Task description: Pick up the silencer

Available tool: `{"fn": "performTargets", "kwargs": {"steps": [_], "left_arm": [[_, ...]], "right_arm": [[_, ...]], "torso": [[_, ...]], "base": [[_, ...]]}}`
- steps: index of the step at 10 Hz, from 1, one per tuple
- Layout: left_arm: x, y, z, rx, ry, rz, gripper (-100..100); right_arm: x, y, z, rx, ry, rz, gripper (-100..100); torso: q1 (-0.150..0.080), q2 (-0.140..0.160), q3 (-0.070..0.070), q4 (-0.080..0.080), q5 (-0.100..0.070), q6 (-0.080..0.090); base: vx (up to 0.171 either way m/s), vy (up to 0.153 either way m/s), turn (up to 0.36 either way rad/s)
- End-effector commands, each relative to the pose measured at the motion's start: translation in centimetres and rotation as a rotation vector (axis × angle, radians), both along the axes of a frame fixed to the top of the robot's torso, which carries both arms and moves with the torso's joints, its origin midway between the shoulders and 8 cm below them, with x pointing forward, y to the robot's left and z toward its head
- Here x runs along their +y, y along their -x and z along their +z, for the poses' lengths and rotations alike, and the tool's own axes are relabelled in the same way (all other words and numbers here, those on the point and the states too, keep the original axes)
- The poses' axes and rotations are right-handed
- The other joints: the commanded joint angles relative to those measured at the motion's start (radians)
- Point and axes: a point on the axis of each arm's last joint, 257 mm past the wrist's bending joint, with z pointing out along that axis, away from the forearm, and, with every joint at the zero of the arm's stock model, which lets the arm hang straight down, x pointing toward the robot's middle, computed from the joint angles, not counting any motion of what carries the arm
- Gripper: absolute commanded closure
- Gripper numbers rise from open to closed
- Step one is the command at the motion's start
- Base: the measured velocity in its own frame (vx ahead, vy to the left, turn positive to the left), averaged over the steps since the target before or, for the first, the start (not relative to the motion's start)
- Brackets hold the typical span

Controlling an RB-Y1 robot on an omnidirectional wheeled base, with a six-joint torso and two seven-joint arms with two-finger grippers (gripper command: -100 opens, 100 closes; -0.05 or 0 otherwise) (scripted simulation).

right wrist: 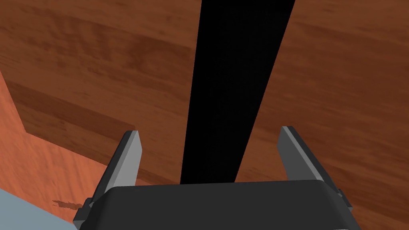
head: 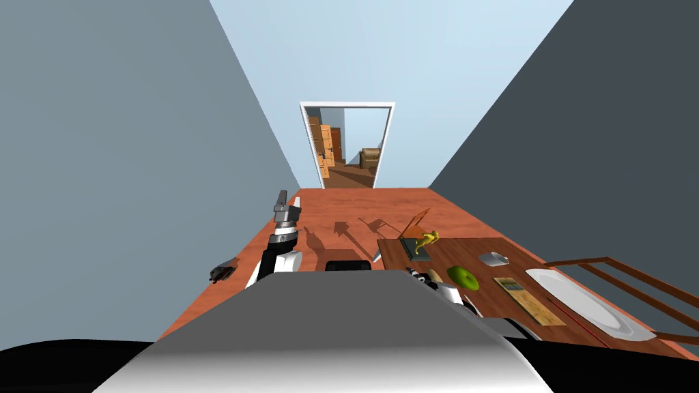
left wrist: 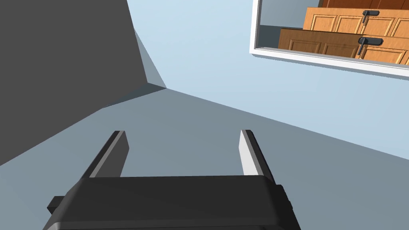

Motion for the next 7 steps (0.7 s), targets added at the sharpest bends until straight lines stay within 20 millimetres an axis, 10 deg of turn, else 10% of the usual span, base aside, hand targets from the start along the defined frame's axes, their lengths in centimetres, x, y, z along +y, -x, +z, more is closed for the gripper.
{"fn": "performTargets", "kwargs": {"steps": [1, 2, 3, 7], "left_arm": [[0.0, 0.0, 0.0, 0.000, 0.000, 0.000, 0], [0.0, 0.0, 0.0, 0.000, 0.000, 0.000, 0], [0.0, 0.0, 0.0, 0.000, 0.000, 0.000, 0], [0.0, 0.0, 0.0, 0.000, 0.000, 0.000, 0]], "right_arm": [[0.0, 0.0, 0.0, 0.000, 0.000, 0.000, -100], [0.0, 0.0, 0.0, 0.000, -0.002, -0.004, 0], [1.1, -0.6, -1.0, 0.034, 0.053, 0.111, -100], [1.4, 0.8, -1.5, 0.087, 0.126, 0.340, -100]], "torso": [[0.000, 0.000, 0.000, 0.000, 0.000, 0.000], [0.001, 0.000, 0.000, 0.000, 0.000, 0.000], [0.002, 0.000, 0.000, 0.000, 0.000, 0.000], [0.001, 0.002, 0.001, 0.001, 0.000, 0.000]], "base": [[-0.001, -0.023, 0.009], [0.000, 0.000, 0.000], [-0.097, -0.071, 0.320], [-0.049, -0.049, 0.031]]}}
